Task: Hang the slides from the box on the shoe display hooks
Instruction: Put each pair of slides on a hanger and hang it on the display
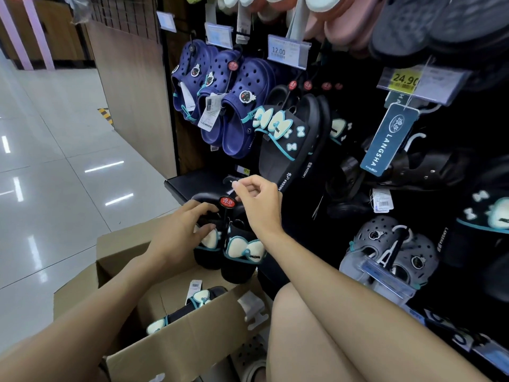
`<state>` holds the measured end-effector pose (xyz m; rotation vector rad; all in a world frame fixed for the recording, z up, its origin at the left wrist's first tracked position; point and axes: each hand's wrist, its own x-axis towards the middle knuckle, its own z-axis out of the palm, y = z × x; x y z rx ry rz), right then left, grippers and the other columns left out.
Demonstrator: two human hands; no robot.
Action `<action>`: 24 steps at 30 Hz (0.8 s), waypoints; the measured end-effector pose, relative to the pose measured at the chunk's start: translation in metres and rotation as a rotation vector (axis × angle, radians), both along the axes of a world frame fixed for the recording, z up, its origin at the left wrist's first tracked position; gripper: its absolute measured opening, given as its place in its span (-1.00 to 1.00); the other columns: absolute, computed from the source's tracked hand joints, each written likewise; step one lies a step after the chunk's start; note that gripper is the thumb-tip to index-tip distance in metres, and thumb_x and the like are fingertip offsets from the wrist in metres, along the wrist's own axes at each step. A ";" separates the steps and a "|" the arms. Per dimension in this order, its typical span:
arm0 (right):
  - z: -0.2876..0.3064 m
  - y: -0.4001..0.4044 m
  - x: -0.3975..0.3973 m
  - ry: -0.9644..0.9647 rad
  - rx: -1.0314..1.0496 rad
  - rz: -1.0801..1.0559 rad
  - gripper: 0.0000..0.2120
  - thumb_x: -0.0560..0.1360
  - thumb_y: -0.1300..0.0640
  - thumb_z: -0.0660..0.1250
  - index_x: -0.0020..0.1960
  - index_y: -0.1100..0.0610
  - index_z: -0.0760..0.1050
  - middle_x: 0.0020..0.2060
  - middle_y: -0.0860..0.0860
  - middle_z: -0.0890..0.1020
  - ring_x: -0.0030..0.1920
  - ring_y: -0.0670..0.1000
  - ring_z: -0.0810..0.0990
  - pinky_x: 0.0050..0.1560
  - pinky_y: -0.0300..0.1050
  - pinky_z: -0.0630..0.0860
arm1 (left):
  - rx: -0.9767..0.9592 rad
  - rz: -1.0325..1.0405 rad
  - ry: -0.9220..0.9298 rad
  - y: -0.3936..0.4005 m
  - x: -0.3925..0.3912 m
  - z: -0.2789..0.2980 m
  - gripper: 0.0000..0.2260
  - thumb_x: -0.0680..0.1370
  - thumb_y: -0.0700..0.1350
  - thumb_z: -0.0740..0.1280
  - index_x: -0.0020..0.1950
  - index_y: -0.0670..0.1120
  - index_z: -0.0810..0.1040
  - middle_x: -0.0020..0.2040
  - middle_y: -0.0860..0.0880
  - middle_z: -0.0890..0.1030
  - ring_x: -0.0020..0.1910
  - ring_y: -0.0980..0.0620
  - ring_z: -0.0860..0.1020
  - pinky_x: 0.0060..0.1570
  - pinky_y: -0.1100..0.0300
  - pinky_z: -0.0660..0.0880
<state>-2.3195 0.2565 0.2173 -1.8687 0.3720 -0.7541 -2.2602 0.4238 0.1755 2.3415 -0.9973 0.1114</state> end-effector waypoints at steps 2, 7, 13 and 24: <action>0.007 -0.005 -0.005 -0.015 0.005 -0.004 -0.87 0.48 0.06 0.44 -0.15 0.12 0.66 -0.32 -0.03 0.68 -0.23 -0.05 0.68 -0.05 0.02 0.64 | -0.015 -0.027 0.006 -0.003 -0.002 0.007 -0.70 0.58 -0.01 0.32 0.32 0.07 0.48 0.21 0.09 0.46 0.08 0.06 0.51 0.09 0.08 0.49; 0.028 -0.023 -0.023 -0.034 0.007 -0.026 -0.89 0.47 0.07 0.45 -0.19 0.09 0.66 -0.35 -0.03 0.67 -0.24 -0.03 0.69 -0.02 -0.02 0.63 | 0.009 -0.031 -0.017 -0.017 -0.004 0.029 -0.75 0.58 0.01 0.31 0.26 0.10 0.51 0.08 0.15 0.48 -0.04 0.08 0.58 0.04 0.10 0.49; 0.065 -0.045 -0.054 -0.095 -0.045 -0.034 -0.90 0.47 0.11 0.45 -0.19 0.12 0.65 -0.36 -0.02 0.66 -0.25 -0.02 0.65 -0.15 -0.26 0.55 | -0.036 -0.077 -0.093 -0.038 -0.018 0.059 -0.80 0.61 0.04 0.25 0.20 0.10 0.55 -0.04 0.20 0.51 -0.13 0.21 0.48 -0.10 0.18 0.43; 0.131 -0.092 -0.134 -0.194 -0.107 -0.116 -0.88 0.48 0.14 0.45 -0.21 0.13 0.64 -0.36 0.01 0.66 -0.28 0.02 0.66 -0.22 -0.23 0.48 | -0.120 -0.231 -0.215 -0.089 -0.065 0.125 -0.86 0.61 0.03 0.26 0.09 0.14 0.59 -0.05 0.18 0.56 -0.02 0.18 0.51 -0.04 0.14 0.49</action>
